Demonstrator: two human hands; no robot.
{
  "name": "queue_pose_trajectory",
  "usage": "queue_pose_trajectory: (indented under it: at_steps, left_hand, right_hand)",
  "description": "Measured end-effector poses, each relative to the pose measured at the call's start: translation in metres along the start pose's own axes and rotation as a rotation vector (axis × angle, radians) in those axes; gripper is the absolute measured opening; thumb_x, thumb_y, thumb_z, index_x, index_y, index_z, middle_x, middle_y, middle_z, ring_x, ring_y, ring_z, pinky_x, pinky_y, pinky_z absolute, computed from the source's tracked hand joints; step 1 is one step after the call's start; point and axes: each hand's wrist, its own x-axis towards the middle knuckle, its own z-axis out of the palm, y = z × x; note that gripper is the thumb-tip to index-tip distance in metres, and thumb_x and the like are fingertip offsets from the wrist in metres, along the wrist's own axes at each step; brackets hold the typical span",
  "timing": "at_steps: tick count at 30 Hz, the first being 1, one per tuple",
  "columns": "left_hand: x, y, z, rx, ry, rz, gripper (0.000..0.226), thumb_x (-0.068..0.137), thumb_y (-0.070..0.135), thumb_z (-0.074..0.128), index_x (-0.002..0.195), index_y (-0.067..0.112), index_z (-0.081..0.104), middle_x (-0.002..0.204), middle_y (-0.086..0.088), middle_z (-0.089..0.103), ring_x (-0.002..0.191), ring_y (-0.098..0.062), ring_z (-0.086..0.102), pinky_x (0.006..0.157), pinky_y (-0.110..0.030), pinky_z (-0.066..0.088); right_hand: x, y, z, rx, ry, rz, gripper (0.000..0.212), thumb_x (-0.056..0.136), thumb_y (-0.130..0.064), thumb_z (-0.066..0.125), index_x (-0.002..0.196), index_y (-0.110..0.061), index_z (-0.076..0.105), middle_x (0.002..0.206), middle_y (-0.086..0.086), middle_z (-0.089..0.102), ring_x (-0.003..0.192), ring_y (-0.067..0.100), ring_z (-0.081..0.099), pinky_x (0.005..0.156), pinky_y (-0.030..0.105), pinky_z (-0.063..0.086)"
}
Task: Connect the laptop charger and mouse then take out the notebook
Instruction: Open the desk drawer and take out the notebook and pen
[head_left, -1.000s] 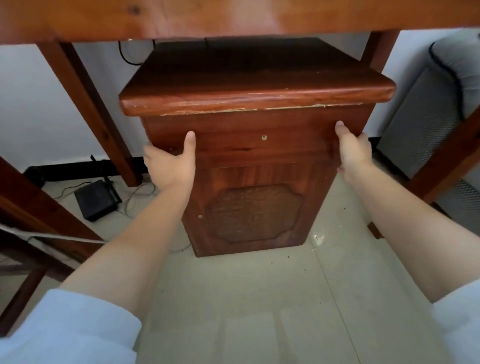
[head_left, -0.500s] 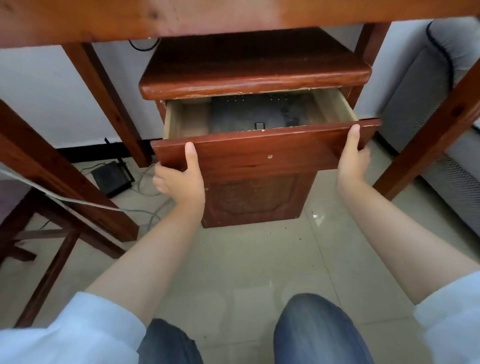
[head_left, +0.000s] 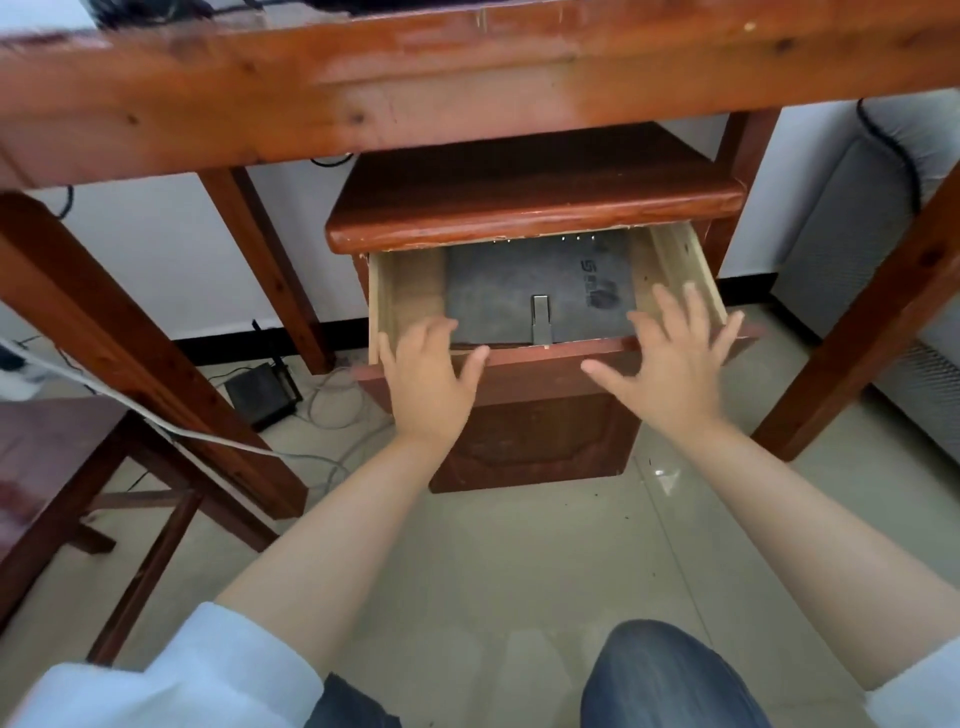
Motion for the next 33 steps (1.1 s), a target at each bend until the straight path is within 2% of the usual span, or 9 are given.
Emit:
queue_pose_trajectory:
  at_steps: [3,5,9,14,19,23,27,30,33]
  left_hand:
    - [0.005,0.002,-0.001,0.131,-0.315,0.253,0.04,0.089,0.033,0.055,0.123,0.011,0.055,0.12,-0.009,0.063,0.113,-0.026,0.054,0.103,-0.037,0.036]
    - [0.007,0.002,-0.005,0.139,-0.357,0.292,0.032,0.091,0.025,0.053,0.119,0.009,0.057,0.114,-0.011,0.064,0.107,-0.027,0.056,0.091,-0.035,0.042]
    - [-0.008,-0.006,-0.009,0.131,-0.38,0.395,0.028,0.09,0.021,0.055,0.113,0.005,0.061,0.105,-0.015,0.065,0.099,-0.03,0.059,0.082,-0.036,0.046]
    - [-0.024,-0.018,0.001,0.123,-0.484,0.398,0.031,0.092,0.022,0.052,0.118,0.008,0.059,0.112,-0.013,0.063,0.106,-0.026,0.057,0.086,-0.036,0.049]
    - [-0.017,-0.023,0.005,0.074,-0.518,0.351,0.034,0.09,0.029,0.054,0.12,0.013,0.058,0.113,-0.009,0.064,0.107,-0.025,0.057,0.085,-0.033,0.047]
    - [-0.008,-0.025,0.001,0.005,-0.473,0.264,0.039,0.091,0.037,0.051,0.115,0.008,0.062,0.111,-0.01,0.067,0.105,-0.026,0.059,0.086,-0.034,0.048]
    - [0.005,-0.034,-0.001,0.234,-0.439,0.166,0.037,0.096,0.033,0.04,0.113,0.007,0.06,0.111,-0.013,0.064,0.107,-0.029,0.055,0.088,-0.036,0.046]
    - [0.008,-0.037,0.001,0.22,-0.498,0.114,0.035,0.096,0.027,0.037,0.111,0.005,0.059,0.112,-0.015,0.062,0.107,-0.03,0.055,0.088,-0.036,0.046]
    - [0.007,-0.037,0.001,0.214,-0.518,0.111,0.035,0.097,0.025,0.034,0.111,0.005,0.059,0.112,-0.015,0.063,0.105,-0.032,0.056,0.087,-0.038,0.047]
  right_hand:
    - [0.012,-0.005,-0.002,-0.108,-0.221,-0.211,0.043,0.085,-0.039,0.058,0.118,-0.011,0.055,0.123,0.009,0.061,0.12,0.026,0.05,0.113,0.043,0.018]
    - [0.015,-0.003,-0.004,-0.121,-0.226,-0.249,0.034,0.087,-0.033,0.056,0.113,-0.011,0.056,0.117,0.008,0.064,0.112,0.025,0.054,0.101,0.037,0.033]
    - [-0.002,0.004,-0.002,-0.148,-0.263,-0.333,0.028,0.084,-0.028,0.061,0.101,-0.006,0.061,0.101,0.011,0.068,0.098,0.029,0.061,0.081,0.037,0.042]
    - [-0.019,0.006,0.006,-0.117,-0.193,-0.457,0.034,0.045,-0.014,0.091,0.062,-0.002,0.063,0.055,0.011,0.065,0.05,0.027,0.064,0.044,0.032,0.051]
    - [0.002,0.006,0.005,-0.047,-0.593,-0.365,0.041,0.089,-0.042,0.051,0.112,-0.009,0.06,0.11,0.009,0.064,0.102,0.025,0.057,0.082,0.034,0.046]
    - [0.032,-0.015,0.006,0.17,-0.904,-0.071,0.055,0.098,-0.042,0.024,0.114,-0.005,0.061,0.127,0.013,0.059,0.115,0.026,0.053,0.097,0.033,0.038]
    - [0.051,-0.032,0.018,0.16,-0.972,0.02,0.042,0.098,-0.025,0.033,0.109,0.004,0.062,0.12,0.02,0.062,0.096,0.023,0.055,0.082,0.026,0.039]
    - [0.051,-0.034,0.026,0.064,-0.96,0.003,0.036,0.096,-0.017,0.036,0.108,0.004,0.062,0.122,0.02,0.061,0.107,0.029,0.055,0.089,0.03,0.043]
    - [0.051,-0.036,0.025,-0.07,-1.004,-0.077,0.043,0.099,-0.03,0.03,0.116,-0.002,0.058,0.13,0.017,0.056,0.118,0.03,0.051,0.096,0.03,0.04]
